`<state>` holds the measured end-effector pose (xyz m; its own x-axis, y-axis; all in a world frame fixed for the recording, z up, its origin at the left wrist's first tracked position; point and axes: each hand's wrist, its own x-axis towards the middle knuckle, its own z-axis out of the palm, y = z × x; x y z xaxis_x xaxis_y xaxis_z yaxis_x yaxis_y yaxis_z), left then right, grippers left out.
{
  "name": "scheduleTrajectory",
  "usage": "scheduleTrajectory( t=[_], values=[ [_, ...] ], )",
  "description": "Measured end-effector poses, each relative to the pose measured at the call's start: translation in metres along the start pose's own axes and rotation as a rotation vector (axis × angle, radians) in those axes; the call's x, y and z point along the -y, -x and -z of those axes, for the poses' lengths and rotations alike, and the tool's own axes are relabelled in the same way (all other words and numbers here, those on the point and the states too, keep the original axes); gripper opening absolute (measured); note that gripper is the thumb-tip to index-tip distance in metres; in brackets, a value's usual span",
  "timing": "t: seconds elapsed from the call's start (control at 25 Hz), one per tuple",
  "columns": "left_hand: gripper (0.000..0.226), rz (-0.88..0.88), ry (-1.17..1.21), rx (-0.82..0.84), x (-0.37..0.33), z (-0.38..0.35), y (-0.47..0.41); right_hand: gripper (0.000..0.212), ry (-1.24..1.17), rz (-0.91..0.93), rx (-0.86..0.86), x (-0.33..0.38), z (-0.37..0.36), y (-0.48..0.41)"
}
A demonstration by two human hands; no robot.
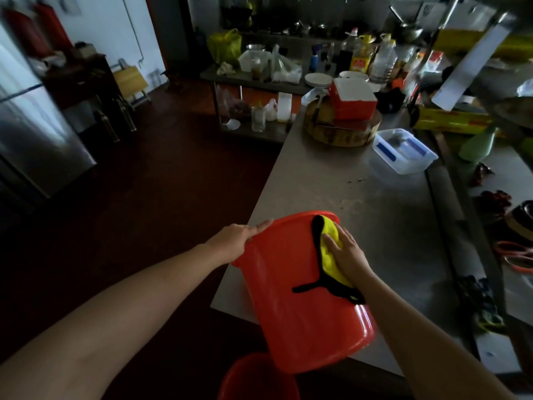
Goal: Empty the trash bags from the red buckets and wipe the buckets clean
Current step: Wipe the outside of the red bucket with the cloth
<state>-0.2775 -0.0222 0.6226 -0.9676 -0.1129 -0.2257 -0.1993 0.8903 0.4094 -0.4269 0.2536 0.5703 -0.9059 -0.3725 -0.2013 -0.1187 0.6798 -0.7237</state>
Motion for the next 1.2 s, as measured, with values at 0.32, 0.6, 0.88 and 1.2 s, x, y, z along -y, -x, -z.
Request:
scheduleTrajectory(
  t=[0.32,0.6,0.88,1.2],
  values=[
    [0.092,-0.053,-0.069,-0.011,0.004,-0.002,-0.015,0.075,0.648,0.242,-0.092,0.054,-0.056,0.079],
    [0.085,-0.070,-0.032,-0.028,0.009,-0.007,-0.008,0.068,0.946,0.603,-0.023,0.053,-0.097,0.105],
    [0.077,-0.040,-0.050,-0.074,0.002,-0.002,0.000,0.078,0.482,0.165,-0.063,0.011,-0.023,0.079],
    [0.094,-0.025,-0.062,-0.099,0.003,-0.007,-0.004,0.071,0.380,-0.090,-0.088,0.007,-0.027,0.100]
  ],
)
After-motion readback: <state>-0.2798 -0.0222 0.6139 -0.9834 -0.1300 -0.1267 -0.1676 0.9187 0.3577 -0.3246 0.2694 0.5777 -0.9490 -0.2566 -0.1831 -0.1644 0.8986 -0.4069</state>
